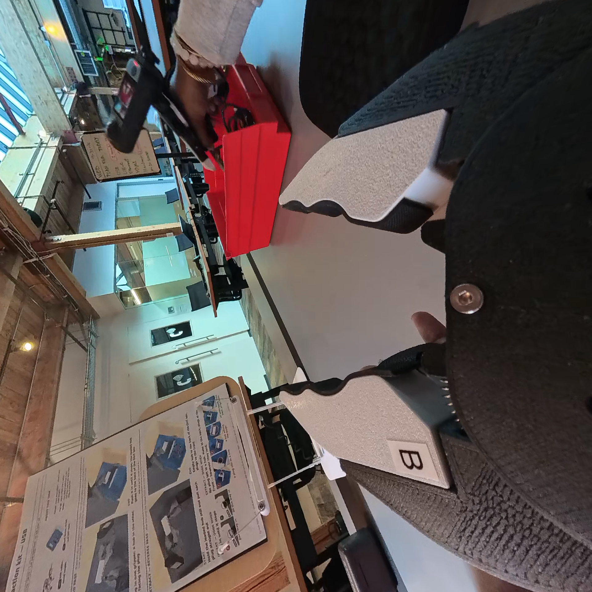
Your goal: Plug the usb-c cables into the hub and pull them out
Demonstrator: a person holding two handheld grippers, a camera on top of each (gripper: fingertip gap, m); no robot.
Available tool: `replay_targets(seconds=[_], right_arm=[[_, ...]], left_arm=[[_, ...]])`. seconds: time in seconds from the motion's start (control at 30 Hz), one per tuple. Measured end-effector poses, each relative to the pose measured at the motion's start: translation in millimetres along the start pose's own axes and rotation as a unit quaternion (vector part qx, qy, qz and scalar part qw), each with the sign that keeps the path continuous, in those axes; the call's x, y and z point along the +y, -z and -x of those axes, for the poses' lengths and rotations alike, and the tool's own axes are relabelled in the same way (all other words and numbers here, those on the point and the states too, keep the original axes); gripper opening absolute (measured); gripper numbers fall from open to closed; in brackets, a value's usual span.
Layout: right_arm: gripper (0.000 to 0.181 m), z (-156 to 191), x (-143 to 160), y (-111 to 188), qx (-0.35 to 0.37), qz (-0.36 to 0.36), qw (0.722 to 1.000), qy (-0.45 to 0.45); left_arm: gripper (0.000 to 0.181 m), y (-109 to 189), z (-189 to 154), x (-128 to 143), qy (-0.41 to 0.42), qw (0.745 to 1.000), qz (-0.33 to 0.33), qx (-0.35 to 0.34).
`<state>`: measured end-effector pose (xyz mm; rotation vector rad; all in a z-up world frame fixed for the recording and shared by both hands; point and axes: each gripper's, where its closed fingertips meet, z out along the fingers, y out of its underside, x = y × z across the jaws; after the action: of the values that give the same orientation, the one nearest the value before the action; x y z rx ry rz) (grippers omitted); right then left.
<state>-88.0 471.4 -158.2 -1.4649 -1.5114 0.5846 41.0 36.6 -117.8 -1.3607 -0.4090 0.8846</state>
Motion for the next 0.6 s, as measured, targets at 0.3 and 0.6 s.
replay_targets(seconds=[0.3, 0.6], right_arm=[[0.057, 13.1, -19.8, 85.5, -0.135, -0.001, 0.99, -0.041], [0.031, 80.5, 82.9, 105.6, -0.242, 0.218, 0.942, 0.075]], left_arm=[[0.097, 0.0, 0.0, -0.1, -0.006, 1.0, 0.001, 0.0], [0.095, -0.4, -1.1, 0.1, -0.013, 1.0, 0.003, 0.002]])
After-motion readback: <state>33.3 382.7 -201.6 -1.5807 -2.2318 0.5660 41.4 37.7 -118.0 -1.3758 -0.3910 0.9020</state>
